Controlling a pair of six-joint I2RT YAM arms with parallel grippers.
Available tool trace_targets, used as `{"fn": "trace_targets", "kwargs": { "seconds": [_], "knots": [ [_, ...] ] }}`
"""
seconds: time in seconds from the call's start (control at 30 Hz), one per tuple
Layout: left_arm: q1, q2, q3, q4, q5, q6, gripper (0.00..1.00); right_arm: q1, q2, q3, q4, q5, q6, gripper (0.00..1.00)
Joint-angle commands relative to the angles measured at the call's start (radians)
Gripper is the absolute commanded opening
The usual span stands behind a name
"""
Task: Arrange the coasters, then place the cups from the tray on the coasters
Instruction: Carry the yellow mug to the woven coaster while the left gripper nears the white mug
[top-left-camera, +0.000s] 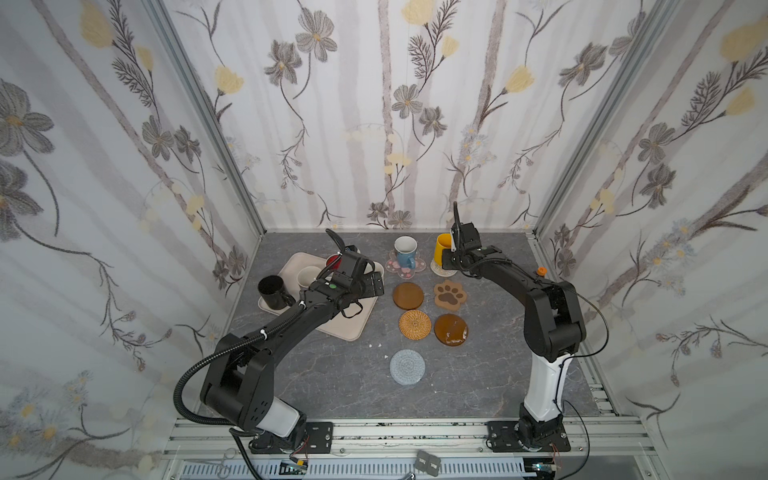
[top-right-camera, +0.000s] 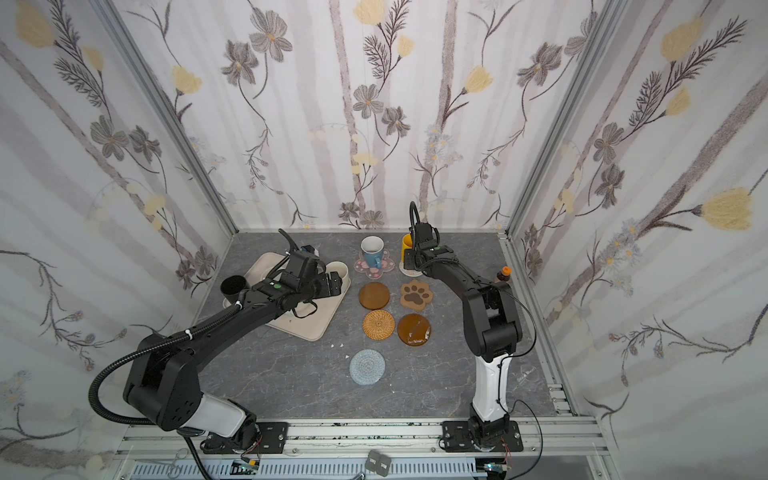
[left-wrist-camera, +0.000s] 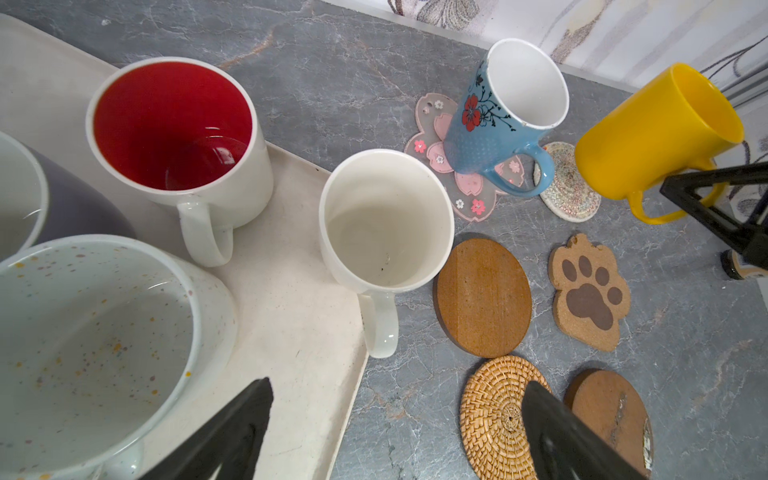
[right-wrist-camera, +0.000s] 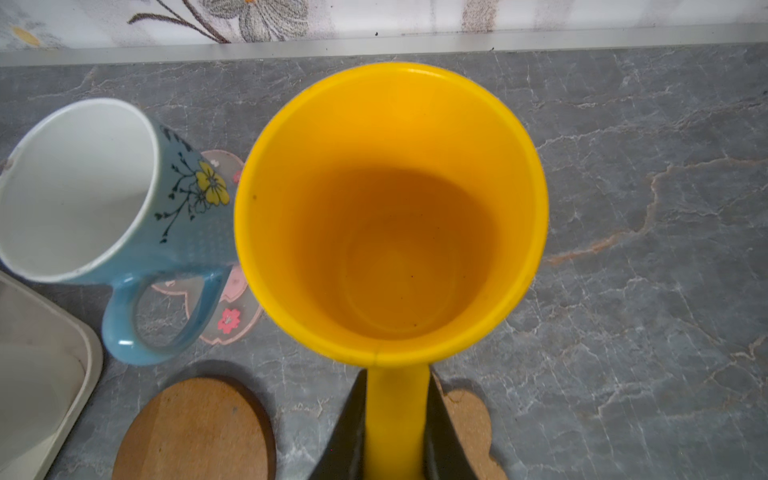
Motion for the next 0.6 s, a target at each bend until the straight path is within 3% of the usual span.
{"fn": "trace_targets", "kwargs": {
  "seconds": [0.0,0.57],
  "knots": [
    [0.006,0.005,0.002,0.021,-0.002,0.014,0.96,-0.003,0.046,0.064,0.021,0.022,-0.028,0.00],
    [0.018,0.002,-0.020,0.027,0.015,0.017,0.96,-0.016,0.131,0.112,-0.016,0.025,-0.033,0.01]
  ]
}}
